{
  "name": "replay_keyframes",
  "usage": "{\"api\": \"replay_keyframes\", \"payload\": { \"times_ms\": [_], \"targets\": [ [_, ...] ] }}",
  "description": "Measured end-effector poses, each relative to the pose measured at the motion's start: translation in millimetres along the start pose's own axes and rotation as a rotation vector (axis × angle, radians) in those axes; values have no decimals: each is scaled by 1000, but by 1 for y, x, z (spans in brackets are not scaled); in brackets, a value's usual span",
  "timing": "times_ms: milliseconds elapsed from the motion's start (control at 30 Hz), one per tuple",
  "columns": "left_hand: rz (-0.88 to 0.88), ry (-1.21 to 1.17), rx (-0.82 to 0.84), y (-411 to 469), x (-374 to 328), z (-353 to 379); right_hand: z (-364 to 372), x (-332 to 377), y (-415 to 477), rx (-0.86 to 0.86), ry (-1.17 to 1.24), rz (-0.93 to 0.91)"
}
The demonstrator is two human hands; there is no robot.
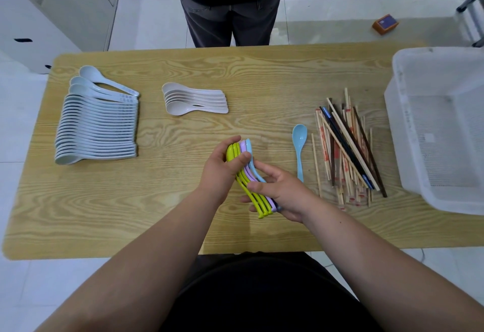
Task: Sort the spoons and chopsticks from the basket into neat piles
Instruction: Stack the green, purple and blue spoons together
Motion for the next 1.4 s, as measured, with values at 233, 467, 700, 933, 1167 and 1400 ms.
{"api": "replay_keyframes", "payload": {
  "times_ms": [233, 467, 700, 933, 1167, 1400],
  "targets": [
    [-20, -50, -3, 3, -2, 9, -16, 6, -1, 79, -100, 47],
    [-19, -78, 25, 6, -5, 17, -29, 9, -1, 30, -327, 8],
    [-130, -342, 58, 5, 2, 31, -27, 6, -3, 47, -161, -50],
    [-150, -394, 50, 5, 2, 34, -24, 3, -1, 50, -378, -84],
    [-216, -397, -16, 6, 7, 31, -75, 24, 16, -454, -950, -227],
    [-223, -379, -4, 8, 4, 22, -103, 7, 39, -522, -1413, 19]
  ]
}}
Point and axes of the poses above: each hand's wrist, its own y-axis towards the middle knuckle, its own z-axis out of the palm, x = y × z, the point moved 4 cm from there along y, towards the middle knuckle, and after that the axes turned 3 degrees about -z, right-handed, at the moved point
